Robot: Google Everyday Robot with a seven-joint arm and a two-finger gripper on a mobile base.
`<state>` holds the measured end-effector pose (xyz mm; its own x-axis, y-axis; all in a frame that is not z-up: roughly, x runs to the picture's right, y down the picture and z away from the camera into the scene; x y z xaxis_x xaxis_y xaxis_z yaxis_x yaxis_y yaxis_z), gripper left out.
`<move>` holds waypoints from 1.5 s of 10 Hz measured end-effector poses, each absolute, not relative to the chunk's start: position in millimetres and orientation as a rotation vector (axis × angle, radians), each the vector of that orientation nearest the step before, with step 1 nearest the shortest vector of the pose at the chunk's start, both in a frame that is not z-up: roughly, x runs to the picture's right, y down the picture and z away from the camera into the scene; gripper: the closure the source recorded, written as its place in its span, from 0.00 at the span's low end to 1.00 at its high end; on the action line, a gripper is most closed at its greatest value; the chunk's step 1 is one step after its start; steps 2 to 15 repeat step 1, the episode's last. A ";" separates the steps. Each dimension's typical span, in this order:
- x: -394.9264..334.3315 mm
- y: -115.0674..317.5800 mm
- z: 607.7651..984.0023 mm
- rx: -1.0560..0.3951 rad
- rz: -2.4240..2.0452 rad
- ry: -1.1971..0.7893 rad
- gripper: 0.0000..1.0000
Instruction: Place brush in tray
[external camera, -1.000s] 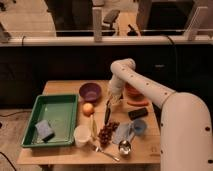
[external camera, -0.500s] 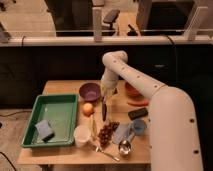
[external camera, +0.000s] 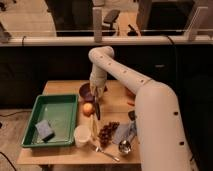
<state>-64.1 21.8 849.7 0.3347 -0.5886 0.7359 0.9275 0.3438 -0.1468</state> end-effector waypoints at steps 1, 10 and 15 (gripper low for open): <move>-76.8 24.0 844.3 -0.614 -1.122 -0.654 1.00; -76.8 24.0 844.3 -0.614 -1.122 -0.654 1.00; -76.8 24.0 844.3 -0.614 -1.122 -0.654 1.00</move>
